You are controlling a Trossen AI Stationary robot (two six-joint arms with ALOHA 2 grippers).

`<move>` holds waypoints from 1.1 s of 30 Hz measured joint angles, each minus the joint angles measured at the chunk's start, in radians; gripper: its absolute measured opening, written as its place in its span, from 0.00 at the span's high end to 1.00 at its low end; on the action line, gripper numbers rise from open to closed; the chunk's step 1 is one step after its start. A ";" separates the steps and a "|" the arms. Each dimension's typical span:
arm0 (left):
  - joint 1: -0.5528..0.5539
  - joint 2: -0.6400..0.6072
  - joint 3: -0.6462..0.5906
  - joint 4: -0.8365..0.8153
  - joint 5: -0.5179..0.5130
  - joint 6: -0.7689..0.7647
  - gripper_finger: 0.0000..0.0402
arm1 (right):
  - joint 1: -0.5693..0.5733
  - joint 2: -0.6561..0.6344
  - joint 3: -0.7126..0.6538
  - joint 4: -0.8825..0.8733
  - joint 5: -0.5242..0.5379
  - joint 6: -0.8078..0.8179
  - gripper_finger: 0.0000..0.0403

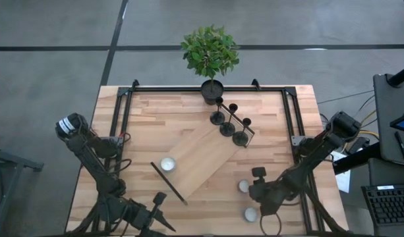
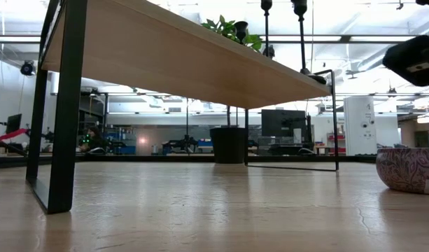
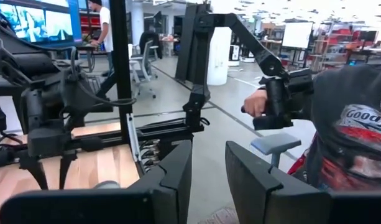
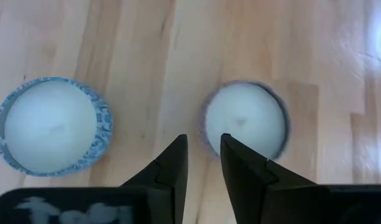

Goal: Pick & Place candle stick holders
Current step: Put the pink scented candle on the shelf

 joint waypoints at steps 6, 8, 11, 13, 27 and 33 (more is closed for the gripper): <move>-0.009 0.000 0.000 -0.002 0.000 -0.001 0.77 | -0.033 0.093 0.089 -0.058 -0.053 -0.081 0.80; -0.011 0.000 0.000 -0.002 0.001 -0.001 0.77 | -0.039 0.123 0.123 -0.111 -0.057 -0.094 0.81; -0.015 0.000 0.000 -0.004 0.000 -0.001 0.77 | -0.041 0.162 0.163 -0.166 -0.053 -0.107 0.83; -0.016 0.000 0.000 -0.004 0.000 -0.001 0.77 | -0.042 0.181 0.182 -0.194 -0.054 -0.110 0.84; -0.017 0.000 -0.001 -0.008 0.000 0.000 0.77 | -0.049 0.231 0.215 -0.212 -0.075 -0.131 0.93; -0.017 0.000 -0.002 -0.008 -0.003 0.001 0.77 | -0.051 0.232 0.242 -0.215 -0.077 -0.158 0.98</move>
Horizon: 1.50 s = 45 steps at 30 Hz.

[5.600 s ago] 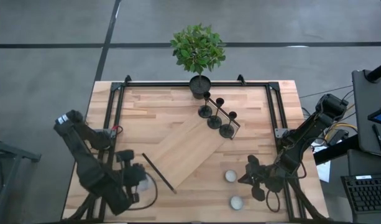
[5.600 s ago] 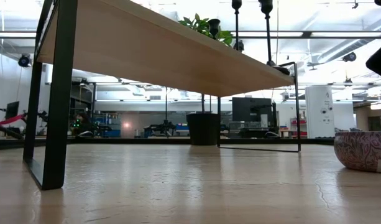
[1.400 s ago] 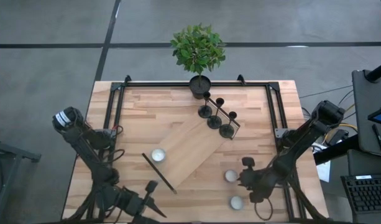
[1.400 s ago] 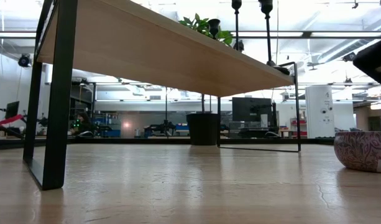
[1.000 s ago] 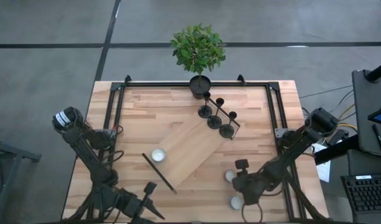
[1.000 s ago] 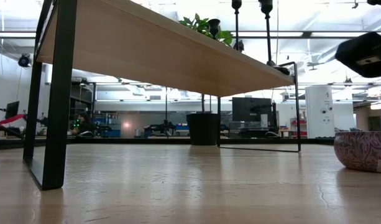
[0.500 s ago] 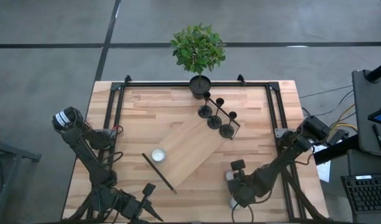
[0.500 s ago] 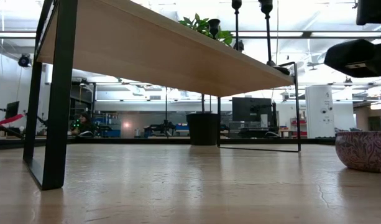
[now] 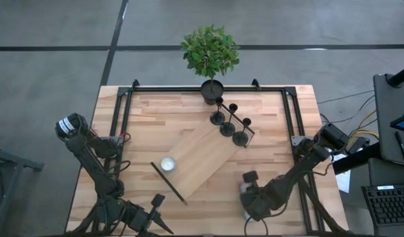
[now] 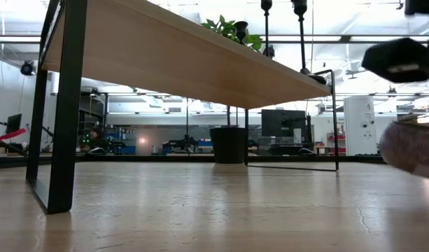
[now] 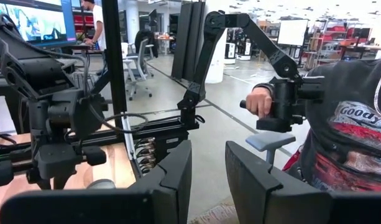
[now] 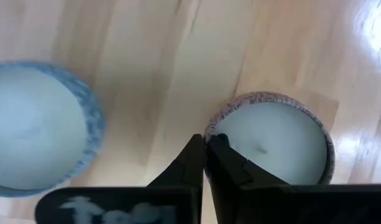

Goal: Pick & Place candle stick holders
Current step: Put the pink scented candle on the shelf

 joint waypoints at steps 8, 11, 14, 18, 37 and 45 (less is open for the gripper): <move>0.000 0.000 0.000 -0.003 0.000 0.001 0.77 | -0.018 0.000 0.176 -0.090 0.001 -0.106 0.98; 0.000 0.000 0.000 -0.003 0.000 0.005 0.77 | -0.043 -0.001 0.269 -0.116 0.000 -0.186 0.98; 0.000 0.000 0.000 -0.004 0.000 0.011 0.77 | -0.085 -0.001 0.359 -0.137 -0.023 -0.265 0.98; 0.000 0.000 0.000 -0.004 0.000 0.014 0.77 | -0.155 -0.002 0.452 -0.159 -0.062 -0.342 0.98; 0.000 0.001 -0.018 0.000 -0.011 0.021 0.77 | -0.432 0.011 0.573 -0.164 -0.216 -0.353 0.98; 0.001 0.001 -0.018 0.002 -0.010 0.022 0.77 | -0.466 0.032 0.573 -0.153 -0.253 -0.321 0.98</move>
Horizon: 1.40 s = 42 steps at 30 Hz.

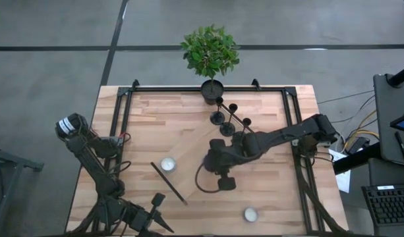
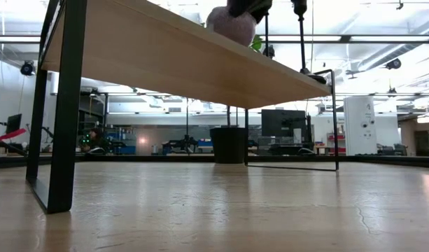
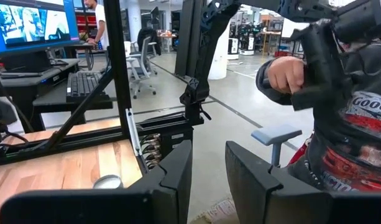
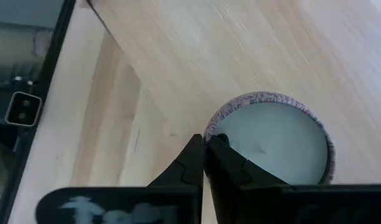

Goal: Pick & Place candle stick holders
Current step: Put the pink scented candle on the shelf, then put the blue scented candle on the shelf

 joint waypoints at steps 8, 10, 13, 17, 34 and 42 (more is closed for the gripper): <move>0.001 0.000 0.000 0.004 0.001 0.000 0.77 | -0.002 0.061 0.009 0.016 -0.020 -0.024 0.98; 0.001 0.000 0.000 0.004 0.001 0.000 0.77 | -0.002 0.067 0.009 0.026 -0.019 -0.033 0.98; 0.001 0.000 0.000 0.003 0.001 0.000 0.77 | -0.002 0.064 0.009 0.030 -0.017 -0.036 0.98; 0.000 0.000 0.000 -0.002 0.002 0.000 0.77 | -0.002 0.057 0.007 0.043 -0.018 -0.039 0.97; 0.001 0.000 -0.015 0.007 0.002 -0.002 0.77 | 0.003 0.049 0.007 0.141 -0.014 -0.090 0.74; 0.019 0.000 -0.014 -0.001 -0.048 -0.004 0.77 | 0.067 -0.023 0.050 0.027 -0.002 -0.025 0.71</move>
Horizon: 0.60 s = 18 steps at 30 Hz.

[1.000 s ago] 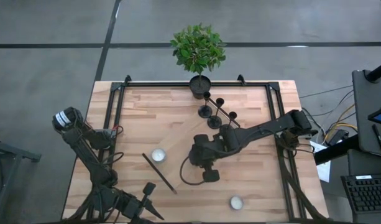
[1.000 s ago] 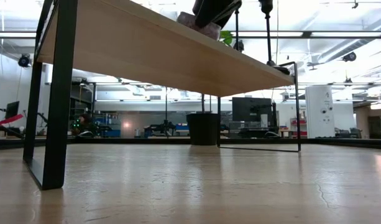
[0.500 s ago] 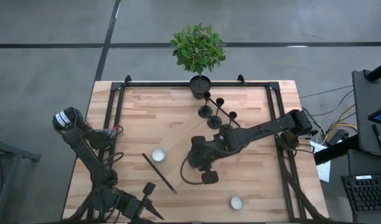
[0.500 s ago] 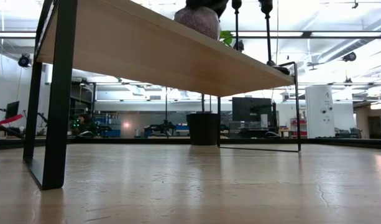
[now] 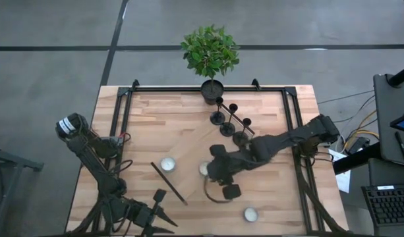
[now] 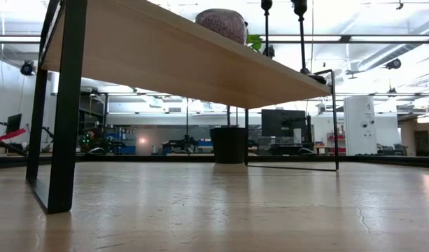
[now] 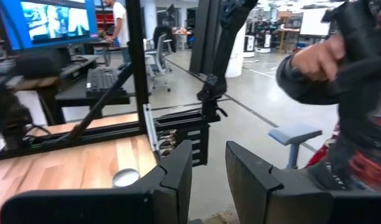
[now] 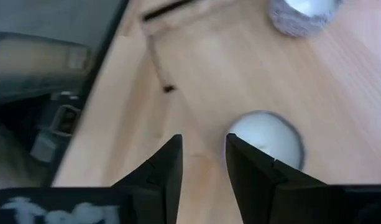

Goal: Pick & Place candle stick holders
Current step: Put the blue scented candle on the shelf

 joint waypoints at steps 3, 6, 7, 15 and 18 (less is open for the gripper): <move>0.028 0.000 0.000 -0.001 -0.003 -0.002 0.77 | 0.050 -0.041 -0.003 -0.001 0.000 0.032 0.72; 0.080 -0.001 0.000 -0.039 0.035 -0.035 0.77 | 0.108 -0.083 -0.019 0.000 0.019 0.076 0.73; 0.100 -0.001 0.002 -0.066 0.055 -0.051 0.77 | 0.130 -0.095 -0.027 0.004 0.045 0.086 0.73; 0.225 -0.001 0.054 -0.260 0.118 -0.117 0.77 | 0.286 -0.146 -0.102 0.015 0.219 0.157 0.74; 0.237 -0.001 0.093 -0.332 0.151 -0.116 0.77 | 0.339 -0.152 -0.143 0.014 0.223 0.236 0.78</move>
